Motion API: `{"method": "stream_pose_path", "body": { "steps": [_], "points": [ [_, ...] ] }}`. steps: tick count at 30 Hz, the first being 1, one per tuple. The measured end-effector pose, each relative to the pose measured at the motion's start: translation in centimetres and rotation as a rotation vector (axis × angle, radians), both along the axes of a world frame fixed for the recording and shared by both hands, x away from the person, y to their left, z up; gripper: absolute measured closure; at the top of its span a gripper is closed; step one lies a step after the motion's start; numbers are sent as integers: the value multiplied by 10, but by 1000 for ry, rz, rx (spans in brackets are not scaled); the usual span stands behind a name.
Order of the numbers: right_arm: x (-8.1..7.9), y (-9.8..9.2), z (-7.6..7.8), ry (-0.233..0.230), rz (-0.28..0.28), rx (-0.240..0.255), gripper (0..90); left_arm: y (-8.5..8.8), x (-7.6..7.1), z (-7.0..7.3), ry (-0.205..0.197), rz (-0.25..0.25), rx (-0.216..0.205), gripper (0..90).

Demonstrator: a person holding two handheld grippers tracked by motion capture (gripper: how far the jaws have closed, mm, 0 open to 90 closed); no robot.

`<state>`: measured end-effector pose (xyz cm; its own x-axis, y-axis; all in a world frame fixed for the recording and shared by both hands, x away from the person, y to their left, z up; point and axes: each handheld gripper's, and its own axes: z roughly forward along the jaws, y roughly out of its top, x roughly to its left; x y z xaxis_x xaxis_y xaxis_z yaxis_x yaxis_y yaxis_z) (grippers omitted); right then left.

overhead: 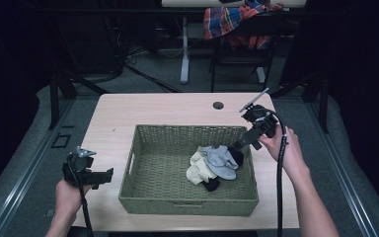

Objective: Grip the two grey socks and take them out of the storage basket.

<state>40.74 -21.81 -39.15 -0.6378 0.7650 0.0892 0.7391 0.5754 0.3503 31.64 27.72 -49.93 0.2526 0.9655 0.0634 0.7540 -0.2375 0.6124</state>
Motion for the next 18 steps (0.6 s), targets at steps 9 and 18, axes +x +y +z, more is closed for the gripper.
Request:
{"method": "stream_pose_path", "body": {
  "steps": [9, 18],
  "points": [
    [8, 32, -6, -5, 43, 11, 0, 1, 0, 0, 0, 2, -2, 25],
    [4, 52, -35, 7, 118, -82, 157, 0, 1, 0, -5, -2, -7, 25]
  ]
}}
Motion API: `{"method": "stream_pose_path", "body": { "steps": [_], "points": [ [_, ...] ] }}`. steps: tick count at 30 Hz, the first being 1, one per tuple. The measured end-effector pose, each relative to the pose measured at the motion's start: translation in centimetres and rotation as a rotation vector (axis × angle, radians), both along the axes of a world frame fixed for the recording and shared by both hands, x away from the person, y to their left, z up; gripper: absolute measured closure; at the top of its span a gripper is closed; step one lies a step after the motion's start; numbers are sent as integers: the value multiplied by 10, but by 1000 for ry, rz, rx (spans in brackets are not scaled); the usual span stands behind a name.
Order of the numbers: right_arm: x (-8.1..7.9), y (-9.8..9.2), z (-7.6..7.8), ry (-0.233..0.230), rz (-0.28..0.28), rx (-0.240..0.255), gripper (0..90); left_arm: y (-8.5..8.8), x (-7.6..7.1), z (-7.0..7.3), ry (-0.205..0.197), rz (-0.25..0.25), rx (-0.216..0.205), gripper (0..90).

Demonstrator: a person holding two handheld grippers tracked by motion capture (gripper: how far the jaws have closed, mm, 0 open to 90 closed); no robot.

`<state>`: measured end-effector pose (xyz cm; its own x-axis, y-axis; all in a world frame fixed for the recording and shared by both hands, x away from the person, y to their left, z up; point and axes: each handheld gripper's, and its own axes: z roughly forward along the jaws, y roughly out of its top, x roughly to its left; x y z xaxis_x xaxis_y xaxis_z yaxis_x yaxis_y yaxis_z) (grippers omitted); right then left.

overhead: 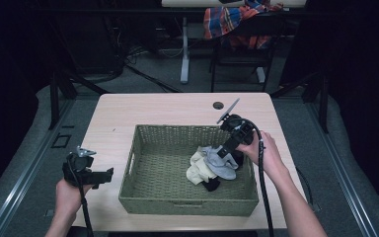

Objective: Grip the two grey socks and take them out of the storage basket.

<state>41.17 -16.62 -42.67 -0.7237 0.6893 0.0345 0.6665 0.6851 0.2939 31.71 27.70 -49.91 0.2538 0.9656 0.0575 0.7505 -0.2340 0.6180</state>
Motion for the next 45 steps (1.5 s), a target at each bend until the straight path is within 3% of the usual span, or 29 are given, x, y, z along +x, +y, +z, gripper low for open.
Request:
{"method": "stream_pose_path", "body": {
  "steps": [8, 9, 10, 12, 16, 20, 28, 31, 34, 37, 41, 42, 45],
  "points": [
    [2, 3, -19, 48, -10, -29, 307, 1, 0, 1, -1, 1, 1, 25],
    [3, 5, -23, 57, -8, -40, 337, 1, -1, 1, -3, 1, 0, 26],
    [3, 7, -28, 70, -3, -84, 370, 0, -1, 1, -2, 0, 1, 26],
    [4, 9, -33, 70, -10, -91, 413, 0, -1, 1, -2, -1, 3, 26],
    [4, 11, -38, 73, -5, -115, 452, 0, 0, 1, -3, -1, 3, 26],
    [6, 17, -44, 106, 6, -154, 507, 1, 0, 1, 2, -1, 2, 26],
    [8, 22, -55, 104, -5, -199, 571, 0, -1, 1, 3, -2, 2, 26],
    [9, 21, -56, 130, -11, -189, 591, 0, -1, 0, 3, 0, 5, 27],
    [10, 17, -60, 130, -36, -175, 710, -1, -1, 1, 3, -6, 8, 27],
    [12, 16, -60, 150, -27, -185, 794, 0, -1, 1, 3, -8, 6, 27],
    [13, 13, -55, 156, -31, -165, 809, 0, -1, 0, 4, -5, 3, 27],
    [11, 11, -48, 142, -36, -133, 810, 0, -1, 0, 5, -4, 5, 27],
    [10, 8, -39, 130, -31, -114, 810, 0, -1, 0, 5, -4, 5, 27]
  ]
}}
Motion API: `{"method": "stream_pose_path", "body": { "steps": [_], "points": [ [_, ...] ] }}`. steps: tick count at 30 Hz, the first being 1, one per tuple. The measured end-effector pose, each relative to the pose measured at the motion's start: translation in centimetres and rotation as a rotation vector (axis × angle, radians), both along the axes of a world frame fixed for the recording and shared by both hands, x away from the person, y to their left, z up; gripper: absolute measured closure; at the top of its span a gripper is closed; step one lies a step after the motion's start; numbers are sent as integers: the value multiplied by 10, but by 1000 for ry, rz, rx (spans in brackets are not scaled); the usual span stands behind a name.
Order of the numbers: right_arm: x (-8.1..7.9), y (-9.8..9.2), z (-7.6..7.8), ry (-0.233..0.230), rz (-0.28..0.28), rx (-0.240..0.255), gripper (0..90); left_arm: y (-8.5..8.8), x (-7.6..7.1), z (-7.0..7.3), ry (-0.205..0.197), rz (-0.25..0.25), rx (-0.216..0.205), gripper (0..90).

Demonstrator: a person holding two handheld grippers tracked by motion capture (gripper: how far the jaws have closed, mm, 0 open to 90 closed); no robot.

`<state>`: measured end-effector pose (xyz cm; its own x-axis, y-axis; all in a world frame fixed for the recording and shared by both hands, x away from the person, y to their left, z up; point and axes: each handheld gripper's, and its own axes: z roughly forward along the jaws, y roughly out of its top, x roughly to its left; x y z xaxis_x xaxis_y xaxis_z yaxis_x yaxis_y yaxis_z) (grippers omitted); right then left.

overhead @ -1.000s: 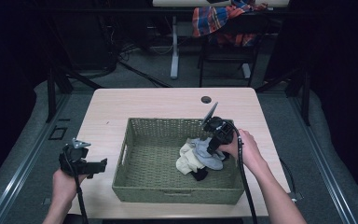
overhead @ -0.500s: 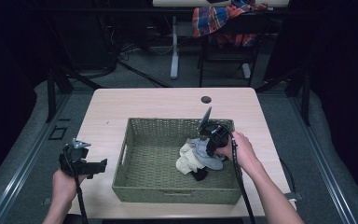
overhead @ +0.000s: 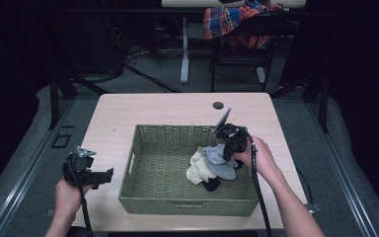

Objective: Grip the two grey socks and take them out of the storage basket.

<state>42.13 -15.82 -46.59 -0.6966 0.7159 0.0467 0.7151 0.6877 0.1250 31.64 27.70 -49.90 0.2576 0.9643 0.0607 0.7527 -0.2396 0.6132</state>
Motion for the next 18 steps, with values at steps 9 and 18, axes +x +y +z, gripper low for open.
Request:
{"method": "stream_pose_path", "body": {
  "steps": [9, 18],
  "points": [
    [-3, -11, 21, -39, -22, 56, 810, 1, 0, 0, 1, 2, 1, 27],
    [-7, -12, 38, -60, -18, 89, 810, 0, 0, 0, 2, 2, 2, 27]
  ]
}}
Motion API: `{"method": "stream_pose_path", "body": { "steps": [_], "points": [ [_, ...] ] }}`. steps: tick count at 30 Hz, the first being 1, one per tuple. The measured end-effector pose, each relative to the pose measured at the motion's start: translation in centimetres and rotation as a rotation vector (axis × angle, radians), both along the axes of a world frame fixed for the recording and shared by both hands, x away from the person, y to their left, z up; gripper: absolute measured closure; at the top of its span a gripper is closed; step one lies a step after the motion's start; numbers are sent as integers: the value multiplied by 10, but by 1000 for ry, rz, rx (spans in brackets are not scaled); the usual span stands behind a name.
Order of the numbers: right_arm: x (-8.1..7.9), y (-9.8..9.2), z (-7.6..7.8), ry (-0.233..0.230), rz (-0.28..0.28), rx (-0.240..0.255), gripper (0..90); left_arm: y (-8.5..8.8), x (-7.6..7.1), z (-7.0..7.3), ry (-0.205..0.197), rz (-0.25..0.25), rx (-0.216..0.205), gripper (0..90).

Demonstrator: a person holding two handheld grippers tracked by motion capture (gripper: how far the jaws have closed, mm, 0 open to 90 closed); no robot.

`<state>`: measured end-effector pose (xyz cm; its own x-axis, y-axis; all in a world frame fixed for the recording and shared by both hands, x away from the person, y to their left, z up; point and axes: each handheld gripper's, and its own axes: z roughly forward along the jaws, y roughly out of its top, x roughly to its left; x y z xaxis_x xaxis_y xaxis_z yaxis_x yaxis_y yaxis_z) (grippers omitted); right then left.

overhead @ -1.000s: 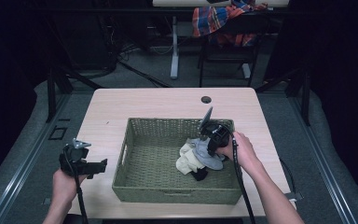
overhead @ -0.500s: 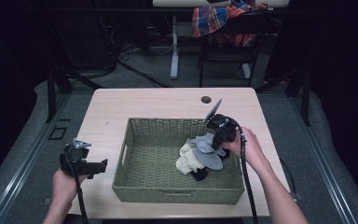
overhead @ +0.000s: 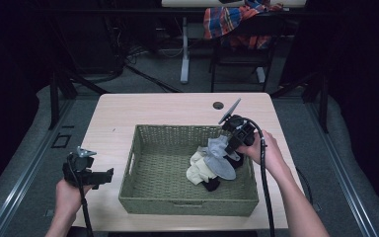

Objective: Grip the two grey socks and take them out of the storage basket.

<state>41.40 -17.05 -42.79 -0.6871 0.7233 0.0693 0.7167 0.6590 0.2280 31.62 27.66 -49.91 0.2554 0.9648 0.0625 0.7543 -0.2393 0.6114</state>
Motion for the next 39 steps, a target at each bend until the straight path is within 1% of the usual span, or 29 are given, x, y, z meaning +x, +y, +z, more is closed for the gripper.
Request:
{"method": "stream_pose_path", "body": {
  "steps": [1, 2, 3, 5, 8, 9, 10, 11, 13, 14, 15, 16, 17, 19, 20, 21, 22, 25, 26, 27, 30, 32, 33, 36, 39],
  "points": [
    [-1, 0, 3, -3, -2, 10, 810, 0, 0, 0, 1, 0, 2, 27],
    [-1, -1, 5, -11, 5, 10, 811, 0, 0, 0, 0, 0, 2, 27],
    [-1, -2, 8, -9, 12, 10, 811, 0, 0, 0, 0, 0, 2, 27],
    [-1, -2, 12, -19, 10, 25, 812, 0, 0, -1, 1, 1, 3, 27],
    [-1, -2, 16, -19, 13, 24, 813, 0, 1, -1, 3, 1, 3, 27],
    [-1, -2, 19, -24, 14, 29, 813, 0, 1, -1, 3, 1, 3, 28],
    [-1, -2, 19, -24, 14, 29, 813, 0, 1, -1, 3, 1, 3, 27],
    [-1, -1, 23, -34, 11, 34, 813, 0, 1, -1, 8, 0, 6, 28],
    [-2, -1, 26, -29, 8, 35, 813, 0, 1, -2, 9, 2, 5, 27],
    [-1, -1, 28, -30, 15, 37, 814, 1, 1, -2, 9, 4, 7, 28],
    [-1, -1, 32, -27, 7, 38, 814, 1, 1, -2, 12, 6, 7, 28],
    [-1, -1, 32, -27, 7, 38, 814, 1, 1, -2, 12, 6, 7, 28],
    [0, -2, 37, -35, 4, 53, 815, 1, 1, -2, 10, 11, 3, 28],
    [0, -3, 39, -35, 1, 51, 815, 1, 0, -2, 10, 9, 3, 28],
    [2, -3, 42, -40, 0, 46, 815, 1, 0, -2, 9, 8, 4, 28],
    [3, -3, 43, -47, -5, 53, 815, 1, 0, -2, 9, 8, 4, 28],
    [3, -3, 44, -44, 0, 64, 815, 1, 0, -2, 9, 8, 3, 28],
    [3, -1, 43, -48, 4, 58, 816, 1, 0, -2, 9, 2, 5, 30],
    [3, -1, 43, -52, -1, 70, 816, 1, 1, -2, 10, 4, 4, 31],
    [3, -1, 42, -48, 3, 64, 816, 2, 1, -2, 8, 7, 2, 30],
    [3, -1, 43, -49, 5, 66, 816, 2, 0, -1, 6, 7, -3, 30],
    [2, -3, 45, -56, 1, 64, 815, 2, 0, -1, 7, 6, -4, 30],
    [1, -8, 48, -70, -6, 73, 815, 2, 0, -1, 7, 5, -2, 30],
    [-2, -17, 55, -80, -18, 82, 816, 2, 0, -1, 4, 5, -1, 30],
    [-5, -30, 62, -99, -44, 97, 815, 1, 1, -1, 6, 2, 1, 29]
  ]
}}
